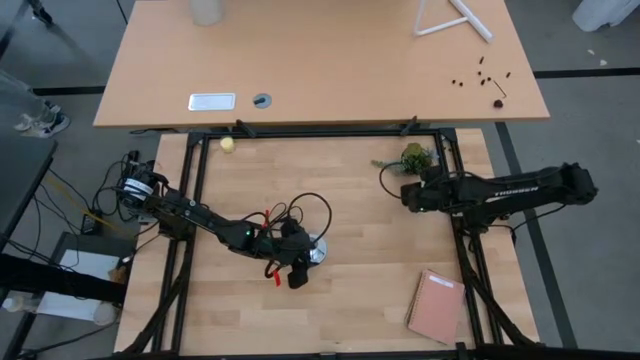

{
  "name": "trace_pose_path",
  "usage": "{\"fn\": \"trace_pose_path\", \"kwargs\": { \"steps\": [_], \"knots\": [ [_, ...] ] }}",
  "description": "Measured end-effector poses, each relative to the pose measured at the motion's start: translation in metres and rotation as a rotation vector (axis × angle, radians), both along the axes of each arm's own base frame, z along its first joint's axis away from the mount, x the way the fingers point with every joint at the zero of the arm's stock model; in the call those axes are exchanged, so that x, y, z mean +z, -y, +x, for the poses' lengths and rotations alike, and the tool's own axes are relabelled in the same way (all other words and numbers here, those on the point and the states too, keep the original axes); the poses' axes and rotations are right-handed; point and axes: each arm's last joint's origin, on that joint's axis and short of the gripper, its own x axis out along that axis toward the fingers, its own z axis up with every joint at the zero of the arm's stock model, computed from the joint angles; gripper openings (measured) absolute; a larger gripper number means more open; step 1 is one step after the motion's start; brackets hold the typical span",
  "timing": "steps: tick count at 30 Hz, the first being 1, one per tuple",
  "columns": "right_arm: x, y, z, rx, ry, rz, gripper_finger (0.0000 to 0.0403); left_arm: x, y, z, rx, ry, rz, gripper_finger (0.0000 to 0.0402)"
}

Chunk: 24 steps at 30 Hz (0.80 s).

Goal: Screw lightbulb
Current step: Insert the light bulb into the lamp

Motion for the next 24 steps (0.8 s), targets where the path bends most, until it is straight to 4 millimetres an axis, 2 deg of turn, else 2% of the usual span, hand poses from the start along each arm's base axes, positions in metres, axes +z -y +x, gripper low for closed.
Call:
{"fn": "trace_pose_path", "kwargs": {
  "steps": [3, 7, 17, 24],
  "knots": [
    [-0.01, 0.003, 0.001, -0.035, 0.06, 0.014, 0.0204, 0.0, 0.0, 0.0, -0.012, -0.001, 0.009, 0.0249],
    [-0.019, 0.002, 0.009, 0.026, 0.138, 0.015, 0.0204, 0.0, 0.0, 0.0, -0.03, -0.003, 0.023, 0.0249],
    [-0.022, 0.0, 0.01, 0.026, 0.175, -0.008, 0.0203, 0.0, 0.0, 0.0, -0.028, -0.003, 0.022, 0.0249],
    [-0.023, 0.001, 0.005, -0.055, 0.177, -0.025, 0.0195, 0.0, 0.0, 0.0, -0.025, -0.003, 0.018, 0.0249]
  ]
}}
